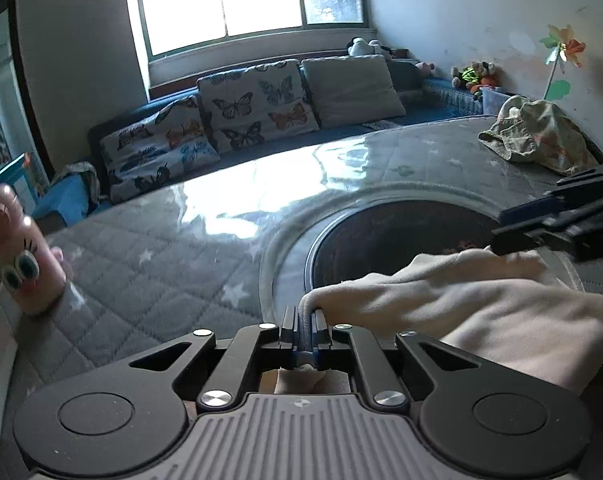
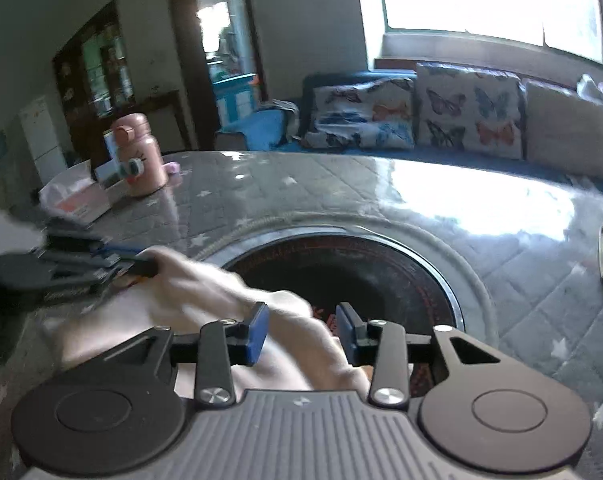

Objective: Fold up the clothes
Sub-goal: 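Fold the hem over the body with both grippers and release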

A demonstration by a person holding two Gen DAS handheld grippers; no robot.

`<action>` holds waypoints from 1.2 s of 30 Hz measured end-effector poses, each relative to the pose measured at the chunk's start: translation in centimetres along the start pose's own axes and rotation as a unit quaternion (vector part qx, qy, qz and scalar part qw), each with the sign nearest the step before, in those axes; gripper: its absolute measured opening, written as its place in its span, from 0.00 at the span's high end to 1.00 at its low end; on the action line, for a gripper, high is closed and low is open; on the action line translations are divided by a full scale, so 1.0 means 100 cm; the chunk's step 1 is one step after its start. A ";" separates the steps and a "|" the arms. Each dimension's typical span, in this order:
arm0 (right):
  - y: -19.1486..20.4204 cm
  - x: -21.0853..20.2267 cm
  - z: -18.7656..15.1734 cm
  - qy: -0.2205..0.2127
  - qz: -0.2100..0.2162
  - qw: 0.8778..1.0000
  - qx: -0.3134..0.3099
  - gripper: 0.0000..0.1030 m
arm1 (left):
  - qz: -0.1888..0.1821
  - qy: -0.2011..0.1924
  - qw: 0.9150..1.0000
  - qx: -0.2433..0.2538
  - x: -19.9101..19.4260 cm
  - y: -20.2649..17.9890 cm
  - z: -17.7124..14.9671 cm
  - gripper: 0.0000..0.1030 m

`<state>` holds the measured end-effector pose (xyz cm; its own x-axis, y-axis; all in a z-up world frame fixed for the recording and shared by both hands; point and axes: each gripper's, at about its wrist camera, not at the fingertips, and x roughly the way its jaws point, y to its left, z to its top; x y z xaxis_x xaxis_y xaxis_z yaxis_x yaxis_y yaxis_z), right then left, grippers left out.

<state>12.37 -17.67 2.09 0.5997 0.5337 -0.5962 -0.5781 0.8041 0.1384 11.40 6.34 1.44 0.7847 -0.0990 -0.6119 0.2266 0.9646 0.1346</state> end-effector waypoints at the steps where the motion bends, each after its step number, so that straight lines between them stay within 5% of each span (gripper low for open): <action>1: 0.003 -0.004 0.000 0.001 0.004 1.000 -0.007 0.64 | 0.004 0.001 1.000 0.001 0.003 0.000 0.003 0.89; 10: -0.013 0.008 -0.020 0.040 0.011 0.998 0.040 0.69 | 0.036 0.007 0.998 -0.048 0.002 0.023 0.000 0.89; 18: -0.015 0.013 -0.007 0.033 0.011 0.998 0.046 0.83 | -0.028 -0.008 0.998 -0.049 -0.019 0.005 -0.001 0.89; 23: -0.010 0.034 -0.005 0.049 -0.016 0.998 0.027 0.83 | -0.020 0.007 0.999 -0.048 -0.015 0.002 -0.008 0.85; 27: -0.012 0.008 -0.004 0.032 -0.010 0.999 0.028 0.81 | -0.013 -0.010 0.998 -0.063 -0.039 0.017 -0.021 0.68; 36: -0.002 -0.061 -0.031 0.027 0.010 1.000 0.006 0.69 | -0.024 -0.013 0.998 -0.057 -0.097 0.016 -0.073 0.61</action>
<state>7.19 -21.89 3.24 0.5579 0.5344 -0.6350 -0.5827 0.7970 0.1588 -0.06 10.64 1.86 0.7899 -0.1502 -0.5945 0.1985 0.9800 0.0162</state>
